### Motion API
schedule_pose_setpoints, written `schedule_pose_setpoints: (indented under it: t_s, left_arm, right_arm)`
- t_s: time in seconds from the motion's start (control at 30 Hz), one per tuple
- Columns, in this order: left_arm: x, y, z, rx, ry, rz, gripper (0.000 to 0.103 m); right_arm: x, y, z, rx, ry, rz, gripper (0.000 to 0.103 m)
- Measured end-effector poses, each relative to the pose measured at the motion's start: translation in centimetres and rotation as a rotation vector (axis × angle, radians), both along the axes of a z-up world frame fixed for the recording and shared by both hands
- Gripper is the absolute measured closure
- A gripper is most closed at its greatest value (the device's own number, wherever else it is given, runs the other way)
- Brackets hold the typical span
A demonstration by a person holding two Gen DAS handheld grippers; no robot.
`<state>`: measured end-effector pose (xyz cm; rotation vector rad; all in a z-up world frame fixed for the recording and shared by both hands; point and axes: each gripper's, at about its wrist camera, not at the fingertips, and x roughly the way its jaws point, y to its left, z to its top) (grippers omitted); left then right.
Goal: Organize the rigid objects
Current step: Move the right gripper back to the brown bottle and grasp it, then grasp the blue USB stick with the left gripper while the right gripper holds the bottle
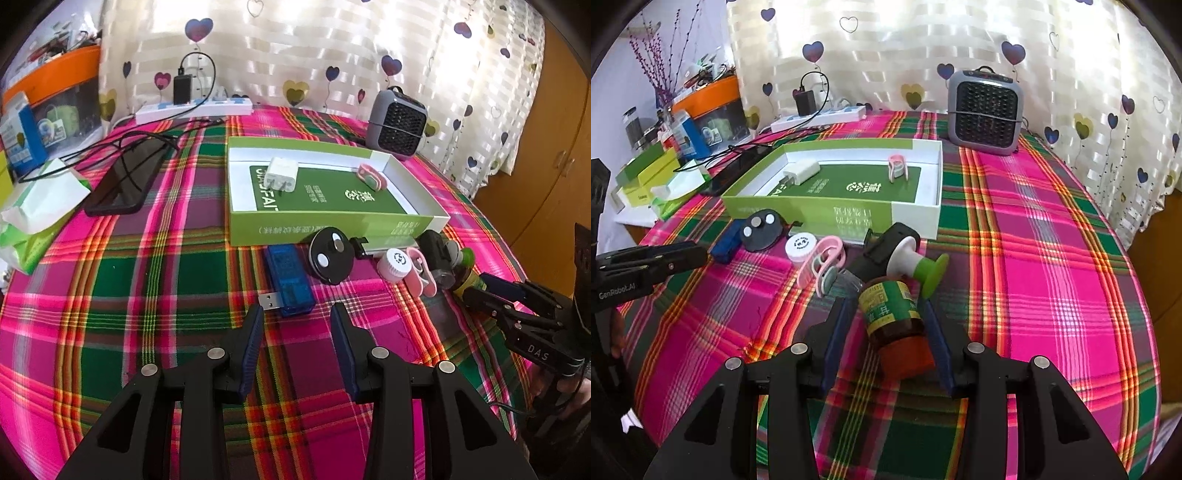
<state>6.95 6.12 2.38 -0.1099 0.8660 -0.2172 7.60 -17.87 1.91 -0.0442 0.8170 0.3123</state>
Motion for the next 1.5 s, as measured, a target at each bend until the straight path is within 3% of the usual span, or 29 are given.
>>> schedule_pose_setpoints:
  t_s: [0.43, 0.83, 0.97, 1.5]
  left_arm:
    - [1.2, -0.4, -0.6, 0.014, 0.019, 0.002, 0.067]
    - [2.8, -0.9, -0.6, 0.055, 0.017, 0.007, 0.066]
    - [3.2, -0.9, -0.7, 0.067, 0.019, 0.018, 0.066]
    - [4.4, -1.3, -1.4, 0.106, 0.038, 0.036, 0.066]
  right_arm:
    - [0.3, 0.9, -1.2, 0.003, 0.063, 0.027, 0.059]
    - [-0.1, 1.7, -1.2, -0.017, 0.052, 0.039, 0.060]
    - [-0.2, 1.8, -1.2, -0.015, 0.049, 0.040, 0.070]
    - [-0.8, 2.4, -1.3, -0.007, 0.040, 0.058, 0.070]
